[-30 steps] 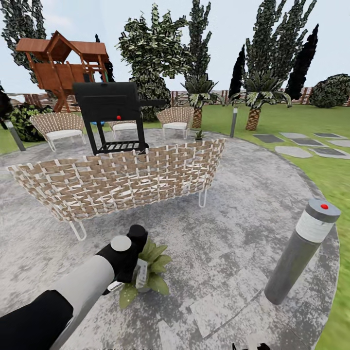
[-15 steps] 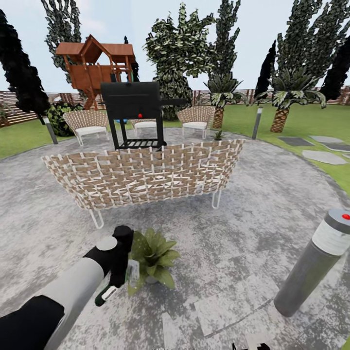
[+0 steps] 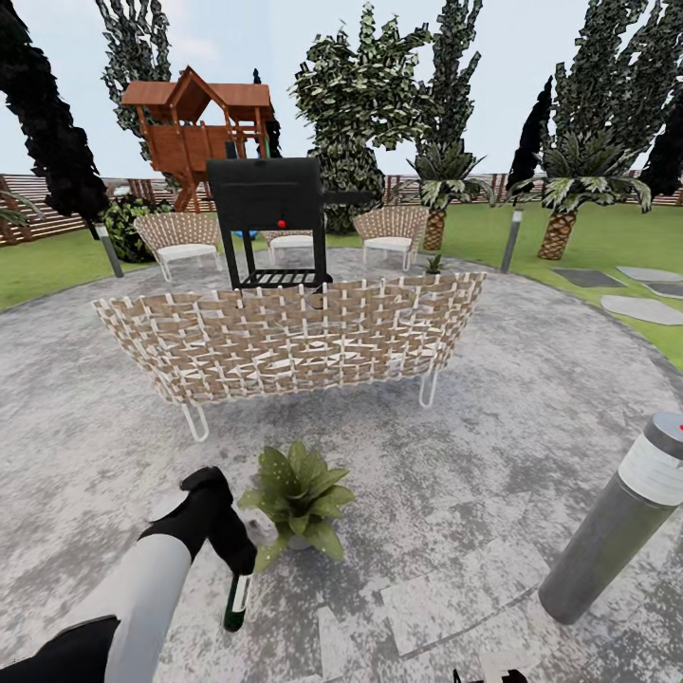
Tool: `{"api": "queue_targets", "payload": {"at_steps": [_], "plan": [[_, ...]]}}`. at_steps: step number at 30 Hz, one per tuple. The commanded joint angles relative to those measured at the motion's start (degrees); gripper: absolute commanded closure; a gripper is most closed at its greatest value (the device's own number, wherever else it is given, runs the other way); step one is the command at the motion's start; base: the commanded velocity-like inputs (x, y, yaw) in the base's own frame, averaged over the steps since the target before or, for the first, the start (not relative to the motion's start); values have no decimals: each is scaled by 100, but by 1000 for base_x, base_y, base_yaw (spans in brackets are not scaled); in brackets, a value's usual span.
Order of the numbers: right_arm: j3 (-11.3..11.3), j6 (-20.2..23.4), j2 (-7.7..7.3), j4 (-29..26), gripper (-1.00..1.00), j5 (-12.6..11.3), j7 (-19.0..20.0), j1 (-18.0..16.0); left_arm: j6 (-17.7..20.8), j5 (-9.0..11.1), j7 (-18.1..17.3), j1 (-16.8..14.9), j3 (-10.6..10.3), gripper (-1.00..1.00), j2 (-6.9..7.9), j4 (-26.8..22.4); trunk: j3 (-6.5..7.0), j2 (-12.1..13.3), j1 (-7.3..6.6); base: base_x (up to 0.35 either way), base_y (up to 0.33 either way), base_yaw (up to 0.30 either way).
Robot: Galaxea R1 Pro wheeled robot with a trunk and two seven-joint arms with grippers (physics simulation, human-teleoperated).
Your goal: Pick up the pesticide atomizer in the garden and spray insectifuge to fully cover both potted plants in the garden.
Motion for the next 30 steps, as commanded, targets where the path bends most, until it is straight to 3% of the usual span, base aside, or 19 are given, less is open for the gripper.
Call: {"api": "queue_targets", "payload": {"at_steps": [1, 5, 7, 9, 18, 20, 22, 24, 30], "plan": [[43, -5, 0, 2, -100, 20, -44, -1, 121, -51, -46, 39, 56, 100, -36, -2, -5, -2, -1, 0, 0, 0], [43, -5, -7, 2, -100, 20, -44, -3, 352, -93, -36, 85, 47, 100, -81, -23, -5, -2, -1, 0, 0, 0], [43, -5, -26, 3, -100, 21, -45, -3, 821, -107, -24, 88, 34, 100, -88, -42, -5, -2, -1, 0, 0, 0], [43, -5, -23, 3, -100, 21, -51, -3, 994, -71, -26, 93, 37, 100, -113, -3, -5, -2, -1, 0, 0, 0], [43, 4, -33, 3, -100, 21, -49, -2, 1047, -36, -25, 316, 66, 100, -243, -48, -5, -2, -1, 0, 0, 0], [49, 4, -23, 3, -100, 21, -45, -2, 1047, 99, -25, 336, 71, 100, -240, -59, -5, -2, -1, 0, 0, 0], [51, 4, -10, 0, -100, 17, -44, -1, 1044, 421, -21, 343, 58, 100, -239, -65, -5, -2, -1, 0, 0, 0], [49, 1, -3, -4, -100, 14, -44, -2, 1041, 548, -21, 343, 49, 100, -249, -70, -5, -2, -1, 0, 0, 0], [43, -2, 0, -5, -100, 12, -44, -1, 1050, 664, -19, 342, 50, 100, -364, -166, -8, -2, -1, 156, 0, 15]]}}
